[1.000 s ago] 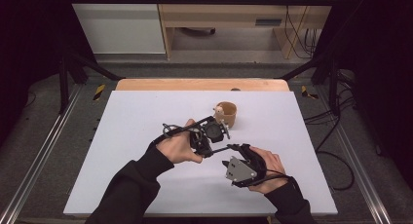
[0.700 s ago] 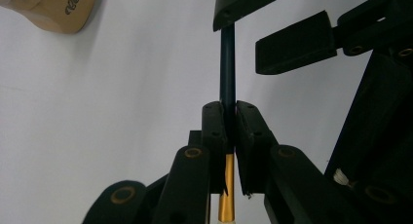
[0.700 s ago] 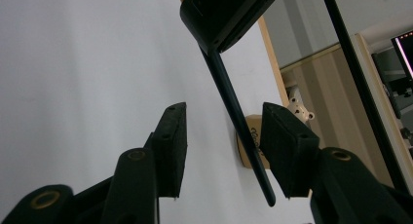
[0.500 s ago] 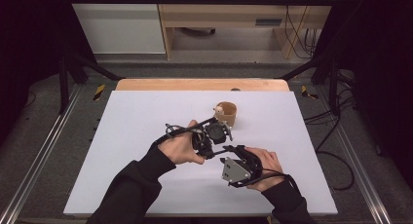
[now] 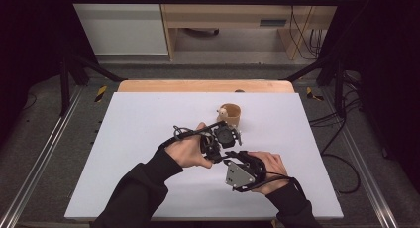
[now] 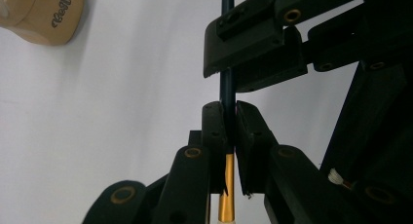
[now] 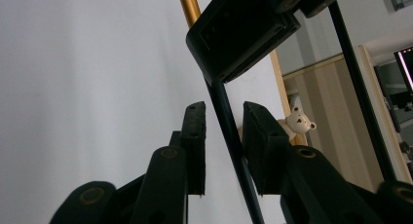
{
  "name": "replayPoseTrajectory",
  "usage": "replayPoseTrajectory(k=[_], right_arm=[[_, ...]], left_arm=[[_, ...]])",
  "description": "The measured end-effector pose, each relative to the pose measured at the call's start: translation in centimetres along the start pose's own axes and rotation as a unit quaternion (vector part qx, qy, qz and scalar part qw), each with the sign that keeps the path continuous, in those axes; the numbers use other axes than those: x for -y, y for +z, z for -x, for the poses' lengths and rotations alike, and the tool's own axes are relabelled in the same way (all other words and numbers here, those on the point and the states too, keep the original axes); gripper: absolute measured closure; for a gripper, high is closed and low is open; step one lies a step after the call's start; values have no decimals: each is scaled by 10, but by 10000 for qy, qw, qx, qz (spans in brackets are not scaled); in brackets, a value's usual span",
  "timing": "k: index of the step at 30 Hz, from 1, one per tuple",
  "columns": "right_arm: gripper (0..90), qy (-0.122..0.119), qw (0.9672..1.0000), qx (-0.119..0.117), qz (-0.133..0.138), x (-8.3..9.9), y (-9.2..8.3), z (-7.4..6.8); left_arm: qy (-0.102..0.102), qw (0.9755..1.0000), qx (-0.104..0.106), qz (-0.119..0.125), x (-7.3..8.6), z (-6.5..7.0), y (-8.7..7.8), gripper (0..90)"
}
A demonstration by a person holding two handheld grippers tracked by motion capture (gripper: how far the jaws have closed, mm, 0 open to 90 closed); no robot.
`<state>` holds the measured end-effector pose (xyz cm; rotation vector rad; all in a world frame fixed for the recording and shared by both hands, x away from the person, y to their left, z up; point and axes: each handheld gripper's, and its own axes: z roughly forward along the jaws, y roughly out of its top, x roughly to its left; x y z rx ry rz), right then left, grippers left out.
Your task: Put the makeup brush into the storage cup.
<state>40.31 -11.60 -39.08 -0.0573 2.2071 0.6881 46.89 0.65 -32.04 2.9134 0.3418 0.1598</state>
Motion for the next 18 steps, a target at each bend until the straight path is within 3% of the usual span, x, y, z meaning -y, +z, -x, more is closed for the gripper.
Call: replayPoseTrajectory(k=[3,4,6,10,11,13,15,18], right_arm=[[750,-46,10000,-14,32,0,0,1],[756,-158,9998,-20,74,1,0,3],[765,34,10000,-49,47,0,0,0],[786,-235,9997,-73,62,1,1,3],[791,13,10000,-90,25,0,1,-1],[803,-195,9997,-108,65,0,2,1],[820,-2,9999,-147,19,-1,2,-3],[836,-102,9997,-216,9,-1,2,-3]], left_arm=[[51,10000,21,-37,-1,1,0,823],[59,10000,25,-27,-1,1,0,823],[69,10000,21,-28,-1,1,-1,823],[89,10000,20,-37,-2,2,-1,823],[109,9999,21,-53,-2,2,-1,824],[125,9999,20,-60,-2,3,-1,823],[136,9999,45,-70,-2,3,-1,824],[143,9999,70,-51,-2,3,-1,823]])
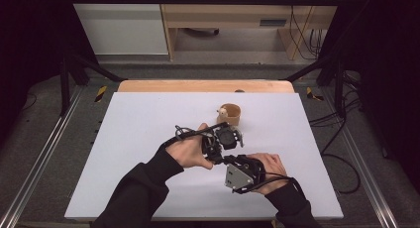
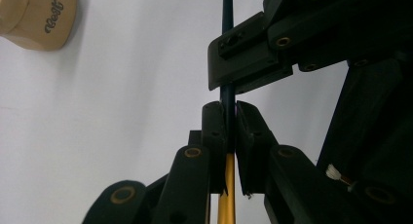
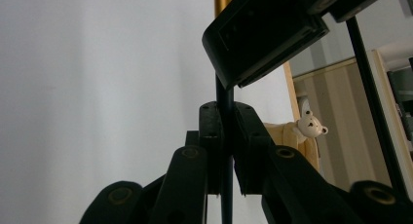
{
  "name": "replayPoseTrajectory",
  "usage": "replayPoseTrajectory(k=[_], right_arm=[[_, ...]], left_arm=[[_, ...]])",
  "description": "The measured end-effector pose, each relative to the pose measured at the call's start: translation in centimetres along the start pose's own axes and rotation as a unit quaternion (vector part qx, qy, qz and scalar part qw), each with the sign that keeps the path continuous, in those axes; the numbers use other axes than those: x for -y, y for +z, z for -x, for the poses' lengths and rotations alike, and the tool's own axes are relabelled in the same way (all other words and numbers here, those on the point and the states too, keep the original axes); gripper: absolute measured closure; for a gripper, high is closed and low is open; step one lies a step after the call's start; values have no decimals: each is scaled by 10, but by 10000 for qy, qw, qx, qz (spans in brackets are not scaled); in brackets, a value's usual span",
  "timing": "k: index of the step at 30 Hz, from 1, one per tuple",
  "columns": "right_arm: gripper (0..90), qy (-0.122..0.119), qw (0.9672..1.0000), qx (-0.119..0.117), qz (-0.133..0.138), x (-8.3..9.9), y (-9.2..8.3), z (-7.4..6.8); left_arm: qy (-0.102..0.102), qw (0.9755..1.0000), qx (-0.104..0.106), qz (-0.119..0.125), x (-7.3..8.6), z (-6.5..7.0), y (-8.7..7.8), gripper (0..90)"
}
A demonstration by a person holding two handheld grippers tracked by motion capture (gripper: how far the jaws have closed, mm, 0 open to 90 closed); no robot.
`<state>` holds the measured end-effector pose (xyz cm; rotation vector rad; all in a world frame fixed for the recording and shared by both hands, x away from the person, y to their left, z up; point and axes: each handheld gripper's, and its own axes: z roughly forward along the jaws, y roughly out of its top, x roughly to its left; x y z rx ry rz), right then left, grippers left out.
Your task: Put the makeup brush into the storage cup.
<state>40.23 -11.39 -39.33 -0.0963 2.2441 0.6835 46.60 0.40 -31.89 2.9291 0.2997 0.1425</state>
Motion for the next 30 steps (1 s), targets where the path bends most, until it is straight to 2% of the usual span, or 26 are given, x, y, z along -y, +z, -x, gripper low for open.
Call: replayPoseTrajectory(k=[1,2,3,4,5,6,10,12,14,15,16,17,18,20,21,23,25,28,29,30], right_arm=[[838,22,10000,-16,-17,0,0,0],[838,-161,9999,-6,-1,1,0,2],[839,-120,9999,-66,-4,1,-1,1],[840,39,10000,-22,-5,1,-1,-1],[840,-36,10000,-38,-14,1,-2,1],[840,61,10000,-16,9,2,-2,0],[841,122,9999,-73,-37,4,-5,1],[841,143,9999,-78,-47,5,-4,2],[840,218,9997,-89,-64,7,-4,2],[841,247,9996,-91,-66,8,-4,2],[840,227,9996,-120,-86,9,-5,2],[840,145,9998,-111,-72,10,-5,3],[840,188,9997,-135,-65,11,-6,4],[840,316,9994,-164,-51,13,-7,4],[841,289,9994,-188,-11,14,-8,5],[840,506,9984,-231,72,16,-9,5],[841,787,9964,-281,166,18,-11,5],[841,1016,9941,-253,275,21,-14,9],[840,1075,9933,-252,341,23,-15,11],[840,1185,9919,-228,404,24,-16,12]], left_arm=[[24,10000,-19,23,0,0,0,822],[50,10000,-10,20,0,0,0,822],[79,10000,-9,36,0,0,0,821],[99,9999,-29,95,1,0,-1,820],[115,9998,-46,151,2,1,-2,816],[136,9997,-47,221,3,1,-4,813],[216,9983,42,534,10,-3,-16,701],[122,9971,16,751,16,-6,-24,657],[8,9954,-118,955,23,-12,-32,597],[-133,9932,-165,1145,28,-14,-36,583],[-165,9918,-257,1240,34,-19,-40,553],[-317,9892,-328,1396,40,-23,-43,522],[-455,9866,-378,1521,46,-27,-46,497],[-750,9788,-520,1832,59,-34,-49,451],[-824,9760,-610,1920,66,-38,-50,437],[-1137,9642,-808,2255,80,-43,-50,381],[-1423,9512,-949,2567,95,-47,-49,353],[-1732,9333,-1158,2924,116,-50,-46,328],[-1882,9241,-1202,3101,122,-50,-44,317],[-1981,9170,-1280,3217,129,-50,-42,308]])
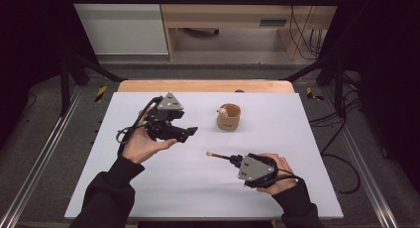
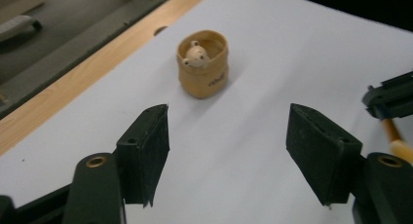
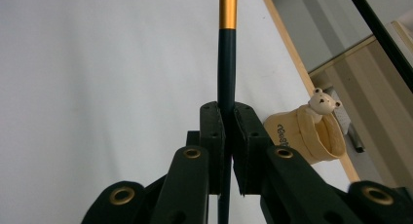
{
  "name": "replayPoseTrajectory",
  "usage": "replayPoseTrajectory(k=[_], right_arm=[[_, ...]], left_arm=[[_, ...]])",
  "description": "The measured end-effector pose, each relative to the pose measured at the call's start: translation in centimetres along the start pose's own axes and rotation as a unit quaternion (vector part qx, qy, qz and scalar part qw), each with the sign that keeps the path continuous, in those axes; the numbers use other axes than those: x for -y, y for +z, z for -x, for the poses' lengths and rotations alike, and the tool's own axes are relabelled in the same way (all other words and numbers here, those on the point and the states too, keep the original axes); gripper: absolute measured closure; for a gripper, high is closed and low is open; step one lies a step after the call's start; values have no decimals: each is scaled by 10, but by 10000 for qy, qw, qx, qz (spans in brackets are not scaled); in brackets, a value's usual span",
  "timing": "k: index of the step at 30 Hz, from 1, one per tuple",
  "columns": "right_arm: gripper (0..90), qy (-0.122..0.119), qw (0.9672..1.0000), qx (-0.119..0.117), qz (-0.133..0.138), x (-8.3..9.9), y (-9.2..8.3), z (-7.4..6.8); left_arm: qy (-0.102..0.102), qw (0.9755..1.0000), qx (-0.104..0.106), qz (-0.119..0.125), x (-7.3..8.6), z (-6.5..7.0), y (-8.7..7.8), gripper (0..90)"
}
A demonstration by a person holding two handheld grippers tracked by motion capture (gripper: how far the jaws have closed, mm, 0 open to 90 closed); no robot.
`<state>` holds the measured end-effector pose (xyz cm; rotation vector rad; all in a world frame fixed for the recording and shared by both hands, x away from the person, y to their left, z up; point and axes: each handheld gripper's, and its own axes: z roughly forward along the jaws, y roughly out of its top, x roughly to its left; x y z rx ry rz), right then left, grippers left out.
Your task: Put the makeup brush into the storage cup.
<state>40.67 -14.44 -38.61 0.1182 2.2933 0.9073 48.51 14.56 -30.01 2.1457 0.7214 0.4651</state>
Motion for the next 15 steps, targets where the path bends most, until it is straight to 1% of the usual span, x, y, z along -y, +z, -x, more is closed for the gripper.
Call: replayPoseTrajectory(k=[1,4,8,9,10,11,13,14,15], right_arm=[[840,128,9999,7,76,1,-1,2],[840,446,9985,76,302,3,-5,7],[841,832,9949,157,544,4,-9,12],[841,928,9937,168,609,5,-9,14],[840,1018,9924,189,670,5,-10,15],[840,1141,9906,223,726,5,-10,17],[840,1383,9863,286,853,6,-11,20],[840,1520,9834,330,932,7,-11,23],[841,1613,9814,339,979,7,-11,24]], left_arm=[[-73,9999,-87,111,6,-3,-2,297],[-314,9986,-226,362,23,-10,-8,288],[-596,9954,-386,640,46,-15,-12,268],[-657,9944,-455,692,51,-16,-13,260],[-677,9935,-540,741,57,-16,-14,256],[-722,9925,-595,783,62,-16,-15,253],[-818,9897,-726,929,74,-16,-17,236],[-832,9889,-777,951,78,-16,-18,234],[-869,9883,-813,956,83,-16,-18,229]])
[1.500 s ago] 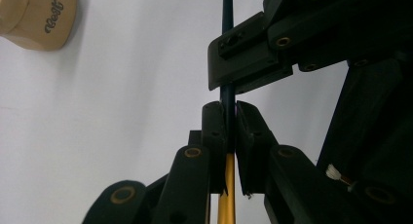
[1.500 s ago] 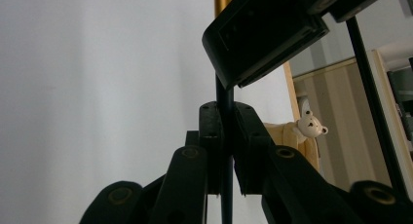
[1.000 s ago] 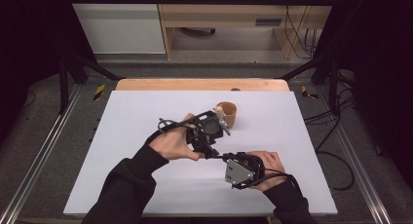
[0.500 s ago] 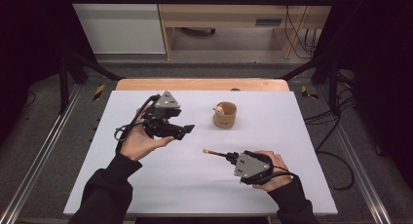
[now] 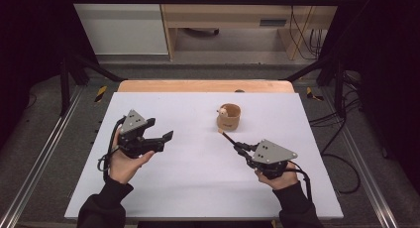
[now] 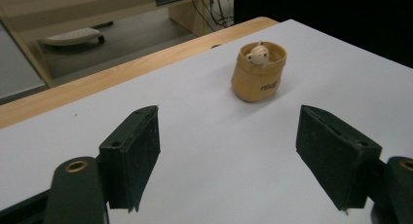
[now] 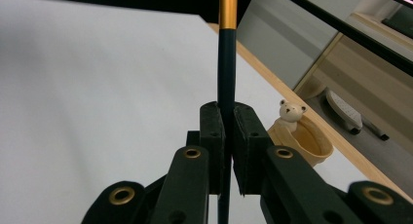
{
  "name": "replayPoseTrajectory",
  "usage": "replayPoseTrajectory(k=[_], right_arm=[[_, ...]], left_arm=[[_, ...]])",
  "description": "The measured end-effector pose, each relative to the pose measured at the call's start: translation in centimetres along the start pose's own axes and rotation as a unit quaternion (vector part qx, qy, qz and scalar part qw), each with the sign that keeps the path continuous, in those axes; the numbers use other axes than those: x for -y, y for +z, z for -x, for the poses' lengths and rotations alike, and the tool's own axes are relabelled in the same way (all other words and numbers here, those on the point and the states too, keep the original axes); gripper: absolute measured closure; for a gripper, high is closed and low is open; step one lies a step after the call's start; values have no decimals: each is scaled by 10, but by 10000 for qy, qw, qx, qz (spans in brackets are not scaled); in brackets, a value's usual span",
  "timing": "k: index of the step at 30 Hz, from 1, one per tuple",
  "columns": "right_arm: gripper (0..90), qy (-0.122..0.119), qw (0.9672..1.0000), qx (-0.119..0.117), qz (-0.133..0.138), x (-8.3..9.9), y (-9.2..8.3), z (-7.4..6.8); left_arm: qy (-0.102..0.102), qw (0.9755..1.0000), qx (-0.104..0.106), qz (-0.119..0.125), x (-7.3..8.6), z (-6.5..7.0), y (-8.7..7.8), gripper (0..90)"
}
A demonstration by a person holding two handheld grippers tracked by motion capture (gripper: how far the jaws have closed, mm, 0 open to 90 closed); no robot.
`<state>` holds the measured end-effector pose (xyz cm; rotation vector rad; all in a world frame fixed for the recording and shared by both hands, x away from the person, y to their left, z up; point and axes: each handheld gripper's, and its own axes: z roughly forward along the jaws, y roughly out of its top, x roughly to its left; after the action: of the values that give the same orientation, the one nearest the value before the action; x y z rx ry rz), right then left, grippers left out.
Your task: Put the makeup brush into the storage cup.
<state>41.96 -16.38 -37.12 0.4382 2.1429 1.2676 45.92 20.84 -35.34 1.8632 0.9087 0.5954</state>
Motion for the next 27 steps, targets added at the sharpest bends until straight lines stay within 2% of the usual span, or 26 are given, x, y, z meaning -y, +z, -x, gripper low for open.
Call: replayPoseTrajectory(k=[5,10,15,17,20,25,27], right_arm=[[841,558,9980,120,262,-1,2,8],[841,1056,9928,296,474,-1,7,16],[842,1558,9840,474,728,-1,12,25],[841,1691,9806,562,819,-1,14,27],[842,1957,9737,692,941,-2,18,31],[841,2258,9627,923,1169,-6,26,38],[841,2327,9593,1032,1218,-8,31,41]], left_arm=[[-247,9994,-207,103,26,-5,-6,206],[-573,9974,-385,225,50,-14,-10,195],[-763,9951,-600,167,65,-25,-14,188],[-763,9944,-709,152,69,-28,-15,184],[-800,9936,-777,151,77,-31,-16,181],[-871,9926,-837,114,87,-37,-17,170],[-902,9920,-877,91,90,-39,-18,164]])
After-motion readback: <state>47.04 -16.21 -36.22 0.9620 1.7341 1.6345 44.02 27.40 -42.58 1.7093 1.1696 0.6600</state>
